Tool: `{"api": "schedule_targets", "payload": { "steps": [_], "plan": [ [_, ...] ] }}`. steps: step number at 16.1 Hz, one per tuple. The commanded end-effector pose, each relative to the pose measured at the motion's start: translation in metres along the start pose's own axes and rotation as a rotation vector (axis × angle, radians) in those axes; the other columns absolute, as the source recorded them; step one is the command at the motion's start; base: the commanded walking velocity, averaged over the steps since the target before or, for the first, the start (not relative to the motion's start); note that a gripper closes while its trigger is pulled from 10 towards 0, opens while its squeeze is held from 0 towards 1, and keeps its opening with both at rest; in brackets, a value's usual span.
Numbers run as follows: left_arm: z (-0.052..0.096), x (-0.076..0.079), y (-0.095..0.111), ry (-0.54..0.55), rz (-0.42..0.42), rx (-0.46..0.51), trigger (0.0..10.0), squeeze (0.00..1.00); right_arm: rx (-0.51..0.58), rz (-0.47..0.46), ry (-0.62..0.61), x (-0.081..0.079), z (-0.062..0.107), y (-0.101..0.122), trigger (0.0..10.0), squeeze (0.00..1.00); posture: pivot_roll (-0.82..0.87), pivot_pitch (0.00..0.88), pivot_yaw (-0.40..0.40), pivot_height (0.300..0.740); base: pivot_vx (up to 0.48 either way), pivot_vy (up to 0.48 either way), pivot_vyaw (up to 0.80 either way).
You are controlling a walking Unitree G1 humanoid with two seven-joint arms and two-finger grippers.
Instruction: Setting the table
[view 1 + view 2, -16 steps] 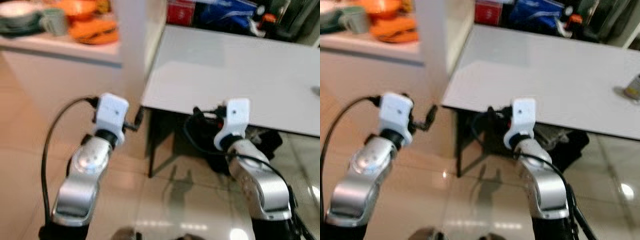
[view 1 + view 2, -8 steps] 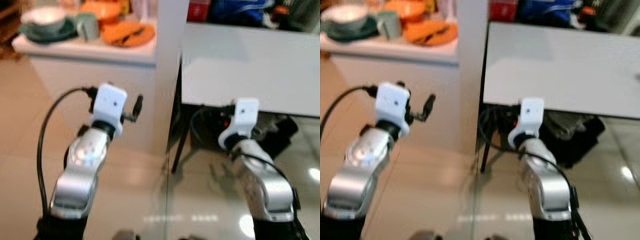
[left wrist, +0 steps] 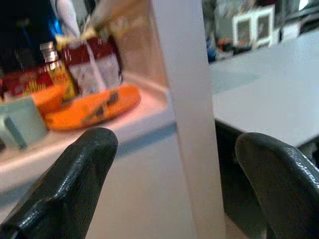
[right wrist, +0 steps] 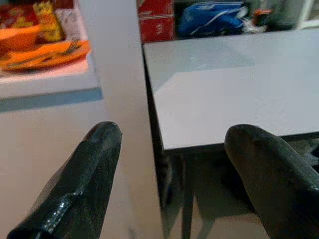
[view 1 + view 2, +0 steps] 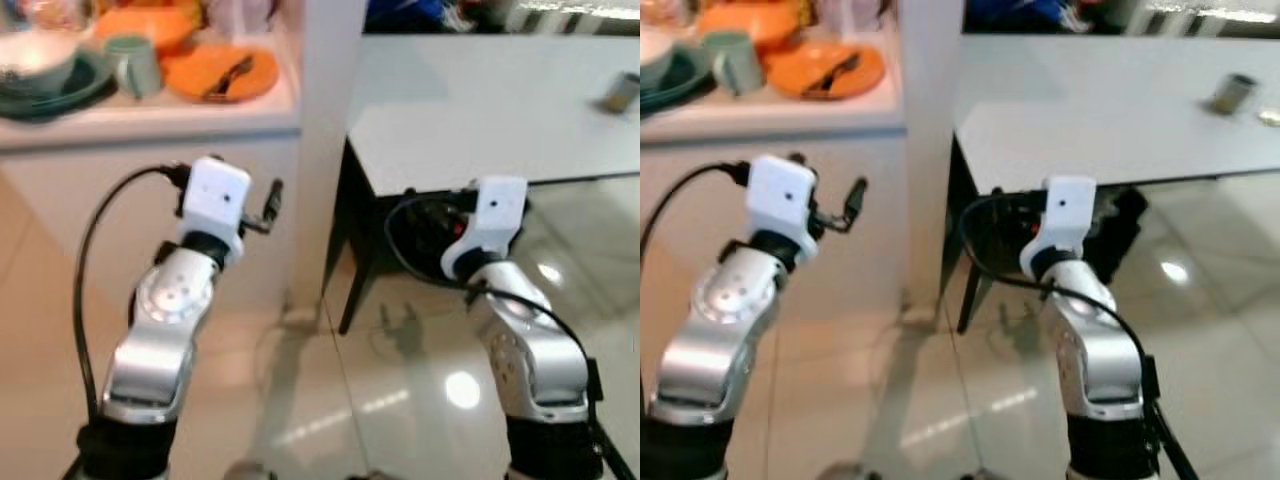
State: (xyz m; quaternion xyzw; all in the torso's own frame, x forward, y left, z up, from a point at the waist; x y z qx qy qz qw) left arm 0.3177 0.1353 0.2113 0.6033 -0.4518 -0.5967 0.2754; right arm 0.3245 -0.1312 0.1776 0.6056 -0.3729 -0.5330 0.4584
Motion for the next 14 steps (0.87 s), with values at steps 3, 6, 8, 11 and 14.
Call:
{"api": "schedule_targets", "payload": {
  "steps": [3,6,8,11,14],
  "plan": [
    [0.000,-0.008,-0.004,0.048,-0.018,-0.013,10.0,0.00,0.036,-0.029,0.011,-0.001,0.000,0.009,10.0,0.00,0.09,0.022,-0.050,0.740,0.000,0.320,-0.79],
    [0.001,-0.007,-0.004,0.033,-0.019,-0.003,10.0,0.00,0.045,-0.018,0.044,-0.005,0.001,0.010,10.0,0.00,0.09,0.007,-0.055,0.740,0.000,0.000,0.00],
    [0.001,-0.011,-0.001,0.049,0.021,0.012,10.0,0.00,0.048,-0.025,0.089,-0.014,0.002,0.011,10.0,0.00,0.09,0.000,-0.054,0.740,0.159,0.000,0.00],
    [0.000,-0.009,0.001,0.029,0.040,0.021,10.0,0.00,0.038,-0.046,0.096,-0.016,0.001,0.008,10.0,0.00,0.10,0.000,-0.052,0.740,0.341,0.000,-0.43],
    [-0.002,-0.011,0.003,0.039,0.042,0.030,10.0,0.00,0.035,-0.001,0.107,-0.017,0.001,0.007,10.0,0.00,0.09,0.000,-0.050,0.740,0.411,0.000,-0.27]
  ]
}}
Point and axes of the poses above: a point about 5 cm out from each wrist's last joint towards the gripper, its own z axis pointing back from the gripper into the wrist, its own y axis along the axis of the wrist's last joint, x = y × z, the point moved 3 cm from there along -z, pointing out of the wrist towards the gripper, and after that the axes turned 11 degrees about -z, right-handed, at the moved point
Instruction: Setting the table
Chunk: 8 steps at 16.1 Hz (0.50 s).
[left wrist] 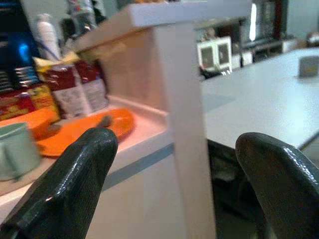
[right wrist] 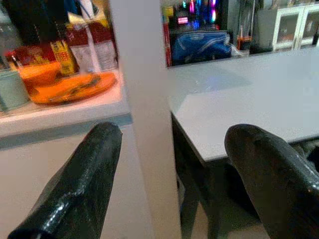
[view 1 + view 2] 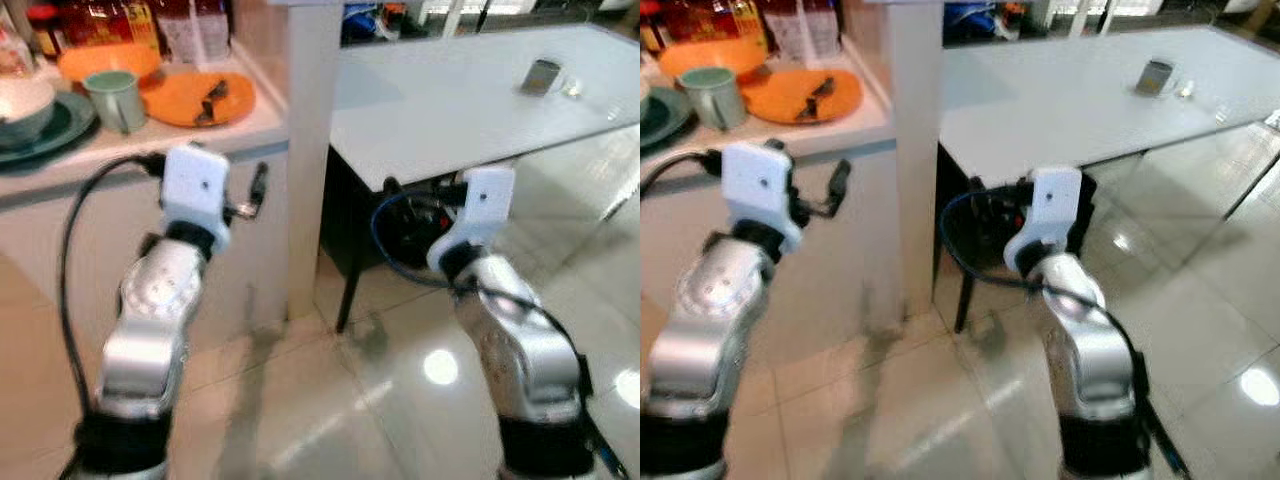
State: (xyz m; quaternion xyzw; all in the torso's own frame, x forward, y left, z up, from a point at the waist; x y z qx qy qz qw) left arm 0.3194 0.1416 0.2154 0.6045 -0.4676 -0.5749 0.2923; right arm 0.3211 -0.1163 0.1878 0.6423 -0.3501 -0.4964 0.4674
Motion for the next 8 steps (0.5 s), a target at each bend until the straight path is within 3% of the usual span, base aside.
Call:
{"api": "schedule_targets", "payload": {
  "steps": [1,8],
  "plan": [
    [-0.002,-0.005,0.003,0.016,-0.005,0.015,10.0,0.00,-0.010,0.015,0.017,-0.003,0.000,0.000,10.0,0.00,0.09,0.000,-0.049,0.740,0.435,0.000,0.00],
    [-0.003,-0.017,0.000,0.054,-0.014,0.007,10.0,0.00,-0.031,0.046,0.084,-0.012,0.000,-0.005,10.0,0.00,0.10,0.000,-0.055,0.740,0.440,0.000,0.00]
  ]
}}
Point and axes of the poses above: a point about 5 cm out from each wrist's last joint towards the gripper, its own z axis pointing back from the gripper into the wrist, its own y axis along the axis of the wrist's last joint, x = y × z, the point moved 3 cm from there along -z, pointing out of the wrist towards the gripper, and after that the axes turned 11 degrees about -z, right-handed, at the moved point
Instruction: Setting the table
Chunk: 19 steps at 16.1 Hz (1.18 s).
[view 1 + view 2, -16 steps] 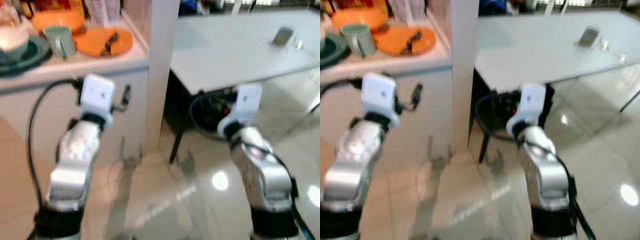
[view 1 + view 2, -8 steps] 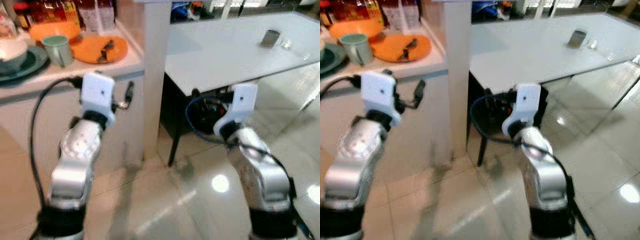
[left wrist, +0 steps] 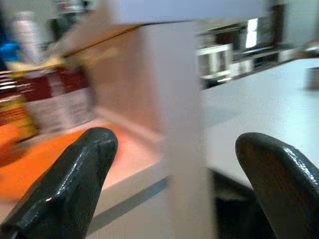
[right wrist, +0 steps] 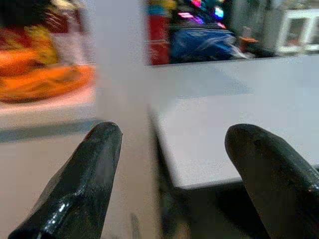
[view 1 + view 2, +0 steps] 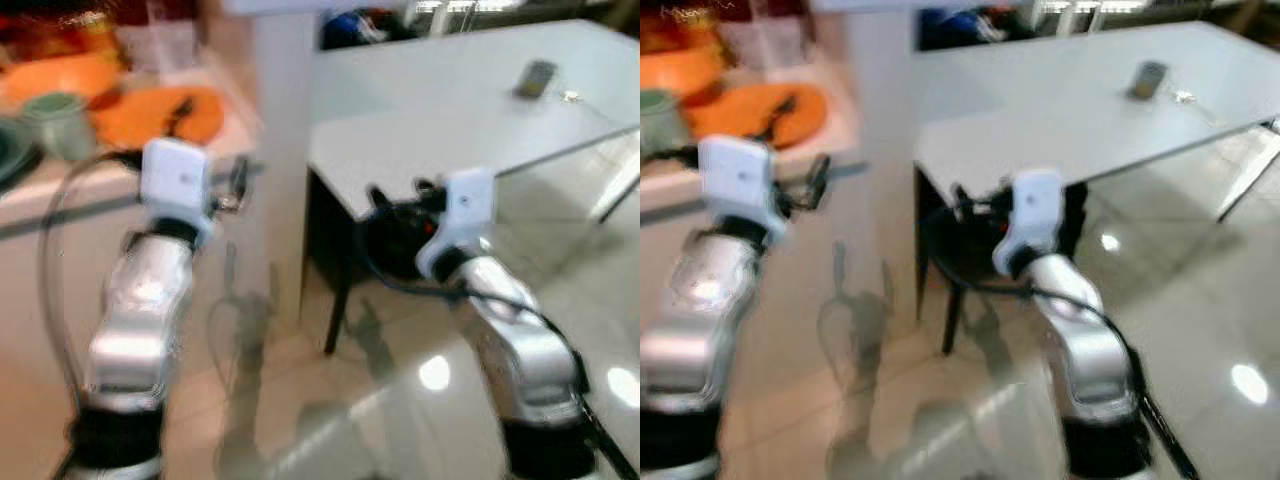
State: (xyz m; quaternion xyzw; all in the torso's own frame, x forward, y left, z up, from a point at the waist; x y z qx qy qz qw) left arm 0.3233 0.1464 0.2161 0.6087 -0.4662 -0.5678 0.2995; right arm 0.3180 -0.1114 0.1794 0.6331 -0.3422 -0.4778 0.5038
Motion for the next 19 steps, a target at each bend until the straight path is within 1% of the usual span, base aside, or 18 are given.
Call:
{"api": "schedule_targets", "payload": {
  "steps": [1,6,9,12,14,15,16,17,18,19],
  "plan": [
    [0.000,-0.012,0.002,0.034,-0.021,0.009,10.0,0.00,0.020,-0.002,0.039,-0.009,-0.002,0.005,10.0,0.00,0.10,0.000,-0.058,0.740,0.439,0.000,0.00],
    [-0.001,-0.020,0.000,0.052,-0.028,0.001,10.0,0.00,0.017,0.000,0.049,-0.010,-0.001,0.004,10.0,0.00,0.10,0.002,-0.058,0.740,0.440,0.000,0.00],
    [-0.002,-0.023,0.000,0.060,-0.031,0.000,10.0,0.00,0.016,-0.009,0.081,-0.013,0.000,0.005,10.0,0.00,0.10,0.002,-0.061,0.740,0.437,0.000,0.00],
    [-0.003,-0.031,-0.002,0.078,-0.046,-0.004,10.0,0.00,0.004,-0.009,0.131,-0.019,0.003,0.003,10.0,0.00,0.10,0.001,-0.063,0.740,0.437,0.000,0.00],
    [-0.004,-0.035,-0.002,0.085,-0.054,-0.005,10.0,0.00,0.001,0.011,0.156,-0.022,0.006,0.001,10.0,0.00,0.10,0.000,-0.062,0.740,0.439,0.000,0.00],
    [-0.006,-0.041,-0.002,0.096,-0.061,-0.004,10.0,0.00,0.002,0.039,0.195,-0.028,0.006,0.002,10.0,0.00,0.10,0.017,-0.056,0.740,0.439,0.000,0.00],
    [-0.008,-0.047,-0.003,0.107,-0.070,-0.008,10.0,0.00,0.005,0.054,0.229,-0.033,0.009,0.002,10.0,0.00,0.10,0.013,-0.055,0.740,0.439,0.000,0.42],
    [-0.009,-0.049,-0.004,0.110,-0.077,-0.016,10.0,0.00,0.005,0.043,0.235,-0.034,0.011,0.002,10.0,0.00,0.10,0.013,-0.051,0.740,0.409,0.000,0.00],
    [-0.010,-0.049,-0.005,0.102,-0.060,-0.019,10.0,0.00,0.002,0.015,0.228,-0.033,0.012,0.001,10.0,0.00,0.10,0.013,-0.051,0.740,0.000,0.000,0.00],
    [-0.012,-0.044,-0.010,0.040,-0.075,-0.049,10.0,0.00,0.003,0.005,0.227,-0.032,0.014,0.001,10.0,0.00,0.10,0.013,-0.051,0.740,0.000,0.000,0.00]
  ]
}}
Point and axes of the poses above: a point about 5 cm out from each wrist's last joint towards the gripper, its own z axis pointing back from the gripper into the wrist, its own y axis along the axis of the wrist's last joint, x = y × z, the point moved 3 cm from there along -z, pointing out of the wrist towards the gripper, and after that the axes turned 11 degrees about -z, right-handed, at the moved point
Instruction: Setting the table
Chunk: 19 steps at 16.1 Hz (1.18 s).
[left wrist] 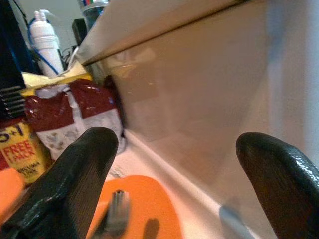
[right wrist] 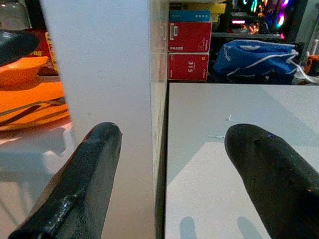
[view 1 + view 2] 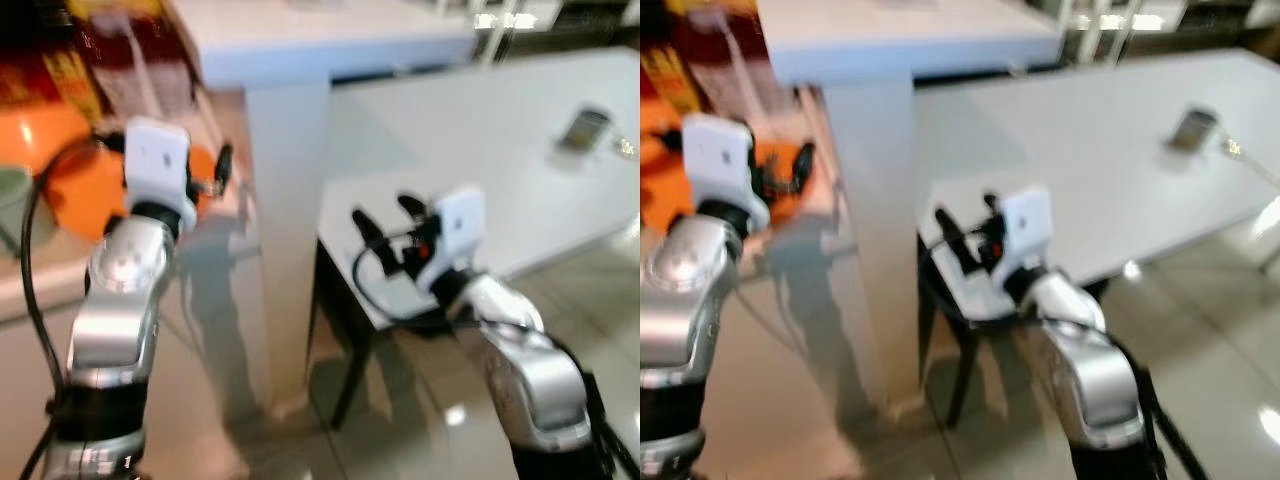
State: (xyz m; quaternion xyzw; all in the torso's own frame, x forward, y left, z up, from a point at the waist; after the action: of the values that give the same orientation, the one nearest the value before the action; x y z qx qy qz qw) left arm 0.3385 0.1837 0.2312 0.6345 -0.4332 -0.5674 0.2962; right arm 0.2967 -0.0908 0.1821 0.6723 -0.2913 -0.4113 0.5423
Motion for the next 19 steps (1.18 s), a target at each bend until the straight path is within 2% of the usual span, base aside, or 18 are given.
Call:
{"api": "schedule_targets", "payload": {
  "steps": [1,2,4,5,7,8,9,12,13,14,16,17,19],
  "plan": [
    [-0.001,0.001,-0.007,-0.044,-0.018,-0.030,10.0,0.00,0.020,-0.006,0.027,-0.005,0.000,0.005,10.0,0.00,0.10,0.015,-0.050,0.740,0.000,0.000,0.00],
    [-0.007,0.003,-0.011,-0.115,-0.013,-0.051,10.0,0.00,0.024,-0.020,0.040,-0.006,0.007,0.007,10.0,0.00,0.09,0.019,-0.045,0.740,0.000,0.000,0.00],
    [-0.016,-0.005,-0.015,-0.142,-0.006,-0.090,10.0,0.00,-0.001,-0.033,0.130,-0.016,0.017,0.007,10.0,0.00,0.09,0.021,-0.036,0.740,0.000,0.000,0.00],
    [-0.022,-0.012,-0.018,-0.156,-0.008,-0.111,10.0,1.00,-0.034,-0.014,0.219,-0.027,0.024,0.007,10.0,0.00,0.09,0.021,-0.029,0.740,0.000,0.000,0.00],
    [-0.036,-0.026,-0.029,-0.201,-0.027,-0.187,10.0,1.00,-0.105,-0.012,0.359,-0.041,0.036,0.004,10.0,0.00,0.08,0.026,-0.026,0.740,0.000,0.000,0.00],
    [-0.038,-0.026,-0.036,-0.225,-0.014,-0.222,10.0,1.00,-0.126,-0.010,0.379,-0.043,0.037,0.003,10.0,0.00,0.08,0.027,-0.024,0.740,0.000,0.000,0.00],
    [-0.039,-0.025,-0.046,-0.281,0.022,-0.272,10.0,0.00,-0.149,-0.002,0.402,-0.045,0.038,0.001,10.0,0.00,0.07,0.029,-0.019,0.740,0.000,0.000,0.00],
    [-0.047,-0.040,-0.066,-0.254,0.078,-0.393,10.0,0.00,-0.182,-0.004,0.411,-0.045,0.039,0.004,10.0,0.00,0.06,0.034,-0.015,0.740,0.000,0.000,0.00],
    [-0.049,-0.043,-0.069,-0.272,0.155,-0.420,10.0,0.00,-0.193,-0.007,0.410,-0.044,0.039,0.005,10.0,0.00,0.06,0.038,-0.017,0.740,0.000,0.000,0.00],
    [-0.050,-0.046,-0.072,-0.269,0.193,-0.446,10.0,0.00,-0.208,-0.009,0.413,-0.044,0.040,0.005,10.0,0.00,0.06,0.042,-0.018,0.740,0.000,0.000,0.00],
    [-0.051,-0.050,-0.075,-0.254,0.226,-0.472,10.0,0.00,-0.239,0.000,0.409,-0.043,0.041,0.003,10.0,0.00,0.06,0.043,-0.020,0.740,0.000,0.000,0.00],
    [-0.051,-0.048,-0.076,-0.287,0.233,-0.487,10.0,0.00,-0.259,0.004,0.393,-0.040,0.042,0.002,10.0,0.00,0.06,0.047,-0.020,0.740,0.000,0.000,0.00],
    [-0.049,-0.048,-0.082,-0.309,0.197,-0.534,10.0,0.00,-0.284,0.001,0.380,-0.039,0.041,0.002,10.0,0.00,0.06,0.049,-0.017,0.740,0.000,0.000,0.00]
  ]
}}
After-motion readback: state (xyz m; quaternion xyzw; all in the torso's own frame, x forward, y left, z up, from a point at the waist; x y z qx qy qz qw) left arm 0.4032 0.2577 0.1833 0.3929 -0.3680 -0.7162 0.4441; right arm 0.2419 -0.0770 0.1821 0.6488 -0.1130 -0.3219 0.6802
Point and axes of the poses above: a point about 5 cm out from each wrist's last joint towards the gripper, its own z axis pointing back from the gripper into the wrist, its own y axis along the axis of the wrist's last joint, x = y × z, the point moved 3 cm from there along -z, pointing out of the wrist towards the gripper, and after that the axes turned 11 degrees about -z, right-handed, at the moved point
